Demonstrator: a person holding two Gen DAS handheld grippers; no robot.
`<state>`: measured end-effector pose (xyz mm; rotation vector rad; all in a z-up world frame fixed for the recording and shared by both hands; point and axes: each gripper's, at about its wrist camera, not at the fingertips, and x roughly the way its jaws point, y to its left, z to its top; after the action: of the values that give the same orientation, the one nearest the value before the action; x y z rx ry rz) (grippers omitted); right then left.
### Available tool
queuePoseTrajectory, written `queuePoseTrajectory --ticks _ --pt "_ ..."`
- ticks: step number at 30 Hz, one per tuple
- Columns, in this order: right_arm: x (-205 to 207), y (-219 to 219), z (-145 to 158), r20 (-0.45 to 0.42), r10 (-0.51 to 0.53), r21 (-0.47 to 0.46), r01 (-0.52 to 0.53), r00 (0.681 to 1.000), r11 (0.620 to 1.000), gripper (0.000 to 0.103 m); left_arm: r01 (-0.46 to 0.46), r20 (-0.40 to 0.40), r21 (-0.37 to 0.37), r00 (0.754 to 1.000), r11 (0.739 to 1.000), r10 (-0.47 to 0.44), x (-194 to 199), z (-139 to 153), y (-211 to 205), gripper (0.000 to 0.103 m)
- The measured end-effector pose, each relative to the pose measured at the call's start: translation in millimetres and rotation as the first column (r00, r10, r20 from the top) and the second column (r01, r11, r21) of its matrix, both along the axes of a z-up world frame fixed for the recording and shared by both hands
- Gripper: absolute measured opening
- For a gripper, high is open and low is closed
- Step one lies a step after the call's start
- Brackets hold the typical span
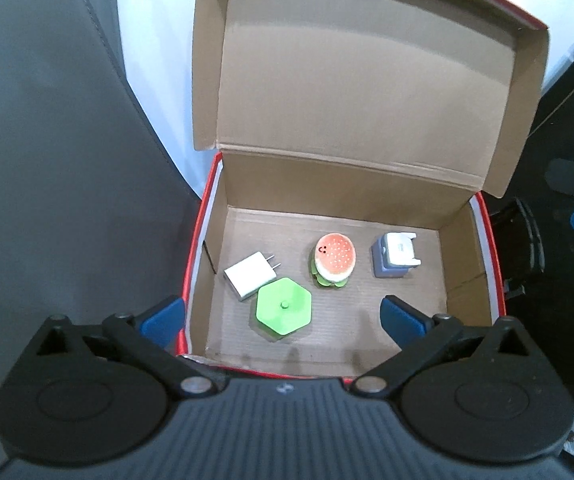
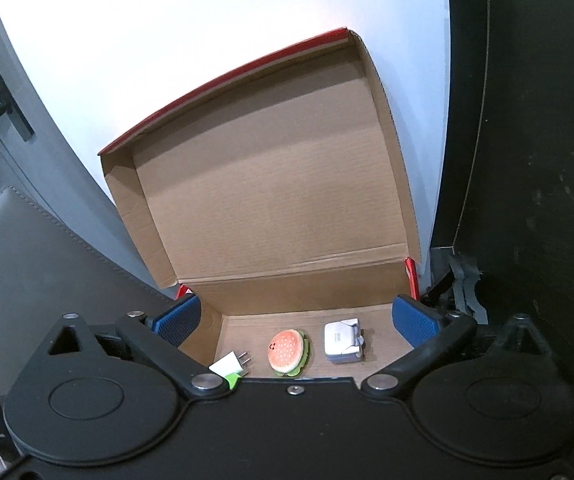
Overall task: Organize objects
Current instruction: 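Lift both tools out of the shoebox and back away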
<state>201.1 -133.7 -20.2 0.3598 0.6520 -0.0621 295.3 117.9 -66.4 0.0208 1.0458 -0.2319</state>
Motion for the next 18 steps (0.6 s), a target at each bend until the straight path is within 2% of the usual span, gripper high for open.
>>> queuePoseTrajectory --ticks 18 --pt "-46 20 0 0.023 0.010 0.005 -0.010 1.000 1.000 0.103 0.003 0.029 -0.029 1.000 1.000 -0.002 -35 24 32 0.103"
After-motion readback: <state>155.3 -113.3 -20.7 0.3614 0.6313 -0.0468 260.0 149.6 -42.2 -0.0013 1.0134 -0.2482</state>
